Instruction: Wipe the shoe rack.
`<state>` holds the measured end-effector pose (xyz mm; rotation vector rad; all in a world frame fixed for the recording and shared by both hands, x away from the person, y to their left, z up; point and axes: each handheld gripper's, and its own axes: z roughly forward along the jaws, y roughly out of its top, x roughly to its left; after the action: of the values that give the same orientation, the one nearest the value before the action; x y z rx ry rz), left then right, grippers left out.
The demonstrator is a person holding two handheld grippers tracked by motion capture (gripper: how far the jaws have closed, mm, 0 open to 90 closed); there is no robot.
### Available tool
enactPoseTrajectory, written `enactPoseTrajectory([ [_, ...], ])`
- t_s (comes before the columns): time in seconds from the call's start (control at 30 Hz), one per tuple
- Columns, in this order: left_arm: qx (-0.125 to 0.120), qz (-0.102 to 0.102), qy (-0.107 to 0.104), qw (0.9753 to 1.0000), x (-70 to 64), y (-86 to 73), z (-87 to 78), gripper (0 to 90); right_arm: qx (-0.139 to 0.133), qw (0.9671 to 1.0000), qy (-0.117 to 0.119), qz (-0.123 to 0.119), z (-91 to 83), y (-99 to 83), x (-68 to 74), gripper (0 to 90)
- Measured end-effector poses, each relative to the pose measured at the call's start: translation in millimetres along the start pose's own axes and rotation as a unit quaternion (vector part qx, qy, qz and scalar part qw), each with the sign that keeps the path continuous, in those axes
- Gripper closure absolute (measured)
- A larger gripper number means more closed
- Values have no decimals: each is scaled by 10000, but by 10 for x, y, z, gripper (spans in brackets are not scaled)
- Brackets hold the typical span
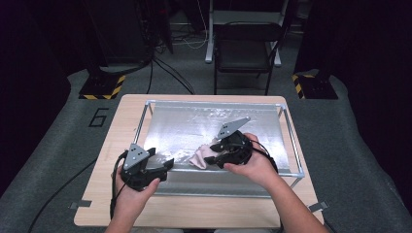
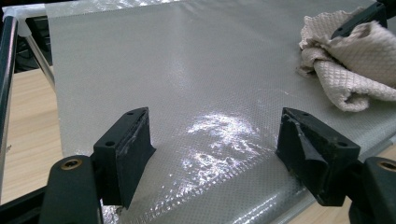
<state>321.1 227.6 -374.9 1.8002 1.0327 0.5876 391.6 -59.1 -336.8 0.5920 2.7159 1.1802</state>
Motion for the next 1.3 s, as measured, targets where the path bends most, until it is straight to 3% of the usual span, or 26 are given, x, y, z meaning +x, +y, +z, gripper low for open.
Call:
enactPoseTrajectory([
  [0.23,-2,-21,12,10000,-5,-7,-5,257,-28,9998,40,-218,11,10,58,697],
  [0.37,1,-28,28,10000,-9,-6,-2,259,-16,9996,11,-266,-6,6,73,724],
  [0.5,17,13,25,10000,1,-7,-9,274,18,9997,-27,-243,-89,-64,59,730],
  [0.8,6,-27,53,10000,-5,-9,-4,275,-4,9998,-158,78,-359,-312,-48,731],
  [1.3,-15,-46,77,10000,-5,-19,-10,277,51,9994,-85,-335,-57,-28,132,729],
])
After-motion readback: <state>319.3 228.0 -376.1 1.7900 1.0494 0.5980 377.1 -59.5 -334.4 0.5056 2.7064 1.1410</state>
